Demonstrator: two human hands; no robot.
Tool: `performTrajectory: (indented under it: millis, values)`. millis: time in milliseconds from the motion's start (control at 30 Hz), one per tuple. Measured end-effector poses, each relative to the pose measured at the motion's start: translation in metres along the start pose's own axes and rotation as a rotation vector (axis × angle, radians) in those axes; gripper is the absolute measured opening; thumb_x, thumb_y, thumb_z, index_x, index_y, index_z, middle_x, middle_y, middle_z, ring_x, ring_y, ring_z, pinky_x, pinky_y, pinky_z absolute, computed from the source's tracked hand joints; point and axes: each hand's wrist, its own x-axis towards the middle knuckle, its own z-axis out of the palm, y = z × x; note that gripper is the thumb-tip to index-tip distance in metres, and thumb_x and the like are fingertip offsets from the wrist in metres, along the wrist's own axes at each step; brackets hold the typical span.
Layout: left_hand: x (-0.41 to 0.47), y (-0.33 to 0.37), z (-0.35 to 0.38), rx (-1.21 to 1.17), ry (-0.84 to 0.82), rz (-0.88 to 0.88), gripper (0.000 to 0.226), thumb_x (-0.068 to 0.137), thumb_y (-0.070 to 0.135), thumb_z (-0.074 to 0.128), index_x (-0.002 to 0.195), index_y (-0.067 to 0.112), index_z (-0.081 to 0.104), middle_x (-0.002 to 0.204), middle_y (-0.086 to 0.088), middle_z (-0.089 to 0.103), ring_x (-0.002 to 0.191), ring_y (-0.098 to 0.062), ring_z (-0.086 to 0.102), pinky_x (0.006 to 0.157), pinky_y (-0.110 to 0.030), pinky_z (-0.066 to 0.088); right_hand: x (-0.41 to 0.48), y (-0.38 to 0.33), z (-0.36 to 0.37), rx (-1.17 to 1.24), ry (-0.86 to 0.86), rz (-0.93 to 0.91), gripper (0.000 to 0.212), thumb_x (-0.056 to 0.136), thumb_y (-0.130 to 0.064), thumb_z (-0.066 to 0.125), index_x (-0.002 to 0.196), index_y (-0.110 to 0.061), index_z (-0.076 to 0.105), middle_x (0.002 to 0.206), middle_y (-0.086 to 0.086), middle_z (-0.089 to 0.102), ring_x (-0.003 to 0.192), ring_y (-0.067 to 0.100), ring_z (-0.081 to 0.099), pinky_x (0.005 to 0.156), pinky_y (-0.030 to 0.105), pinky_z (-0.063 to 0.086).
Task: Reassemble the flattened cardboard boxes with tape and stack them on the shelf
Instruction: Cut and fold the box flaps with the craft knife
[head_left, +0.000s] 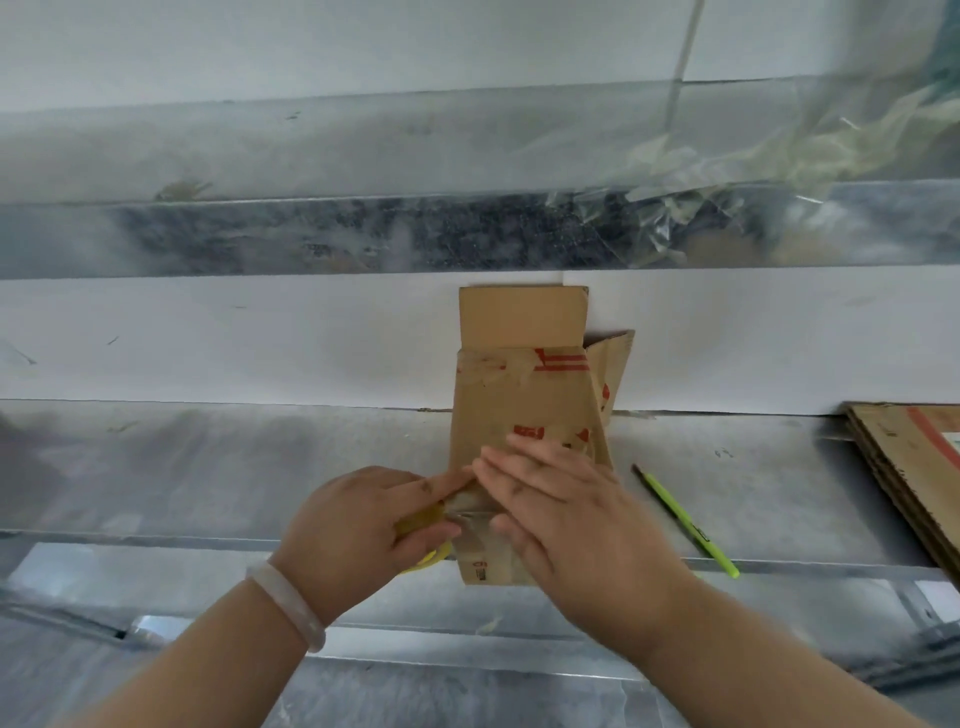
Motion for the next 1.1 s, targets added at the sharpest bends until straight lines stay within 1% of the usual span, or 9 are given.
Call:
performTrajectory:
  millis: [200,333,433,533,600,700,867,933,1100]
  values:
    - [0.002,-0.001,-0.002,0.034,0.027,-0.001,0.053,0.091,0.068,0.028,0.131,0.043,0.051,0.091,0.020,0.070,0.073,-0.003,0.064,0.064,-0.011,0.039,-0.003,-0.006,0.029,-0.040,-0.001,-0.002,0.047,0.096,-0.039,0.051,0.140,-0.021,0.052,0.142,-0.005,0.054,0.132,0.013,0.050,0.107,0.040,0.044]
    - [-0.003,-0.010,-0.008,-0.318,-0.129,-0.258,0.082,0.070,0.078,0.047,0.140,0.061,0.009,0.119,0.043,0.050,0.088,0.016,0.052,0.080,-0.005,0.040,-0.006,-0.007,0.026,-0.059,0.025,-0.021,0.044,0.096,-0.038,0.052,0.137,-0.024,0.056,0.140,-0.006,0.056,0.130,0.013,0.052,0.107,0.037,0.039]
    - [-0.013,-0.029,-0.003,-0.473,-0.077,-0.202,0.065,0.074,0.076,0.052,0.135,0.062,0.032,0.110,0.036,0.059,0.093,0.011,0.055,0.081,-0.006,0.040,-0.006,-0.006,0.023,-0.022,0.042,-0.015,0.038,0.096,-0.037,0.055,0.134,-0.031,0.059,0.139,-0.009,0.057,0.129,0.011,0.053,0.106,0.036,0.041]
    - [-0.018,-0.035,0.000,-0.384,-0.029,-0.055,0.053,0.083,0.070,0.047,0.125,0.040,0.060,0.095,0.022,0.062,0.086,0.009,0.055,0.077,-0.002,0.039,-0.007,-0.009,0.019,0.045,0.044,0.007,0.037,0.097,-0.046,0.054,0.130,-0.033,0.062,0.139,-0.011,0.056,0.130,0.010,0.051,0.107,0.037,0.042]
    - [-0.017,-0.036,0.001,-0.263,-0.014,0.021,0.054,0.086,0.065,0.045,0.120,0.028,0.067,0.089,0.016,0.062,0.077,0.004,0.053,0.070,-0.003,0.040,-0.008,-0.010,0.018,0.073,0.057,0.023,0.036,0.095,-0.048,0.058,0.127,-0.033,0.065,0.137,-0.012,0.057,0.130,0.009,0.052,0.104,0.039,0.045]
    - [-0.014,-0.043,0.003,-0.168,0.001,0.114,0.057,0.088,0.066,0.039,0.118,0.027,0.067,0.082,0.013,0.061,0.067,-0.003,0.055,0.058,-0.017,0.047,-0.007,-0.011,0.020,0.070,0.104,0.026,0.031,0.095,-0.042,0.062,0.123,-0.032,0.068,0.134,-0.012,0.060,0.127,0.009,0.054,0.099,0.041,0.049]
    - [-0.004,-0.051,0.010,-0.033,-0.061,0.109,0.053,0.081,0.070,0.036,0.106,0.038,0.070,0.069,0.013,0.058,0.059,-0.008,0.058,0.052,-0.019,0.042,-0.003,-0.011,0.021,0.041,0.125,0.020,0.028,0.097,-0.036,0.059,0.123,-0.029,0.068,0.133,-0.010,0.061,0.127,0.010,0.054,0.098,0.042,0.050]
    - [-0.002,-0.052,0.009,0.021,-0.143,0.040,0.055,0.074,0.077,0.033,0.098,0.041,0.067,0.073,0.012,0.061,0.067,-0.011,0.062,0.055,-0.025,0.046,-0.002,-0.012,0.021,0.031,0.127,0.018,0.027,0.098,-0.035,0.059,0.122,-0.028,0.068,0.133,-0.009,0.061,0.127,0.010,0.055,0.099,0.042,0.049]
    - [-0.007,-0.061,0.010,-0.195,-0.219,-0.044,0.078,0.059,0.090,0.029,0.120,0.048,0.053,0.100,0.019,0.063,0.092,-0.003,0.058,0.073,-0.020,0.040,-0.004,-0.017,0.021,0.027,0.141,0.047,0.026,0.096,-0.033,0.062,0.121,-0.026,0.069,0.132,-0.008,0.061,0.127,0.011,0.054,0.100,0.043,0.049]
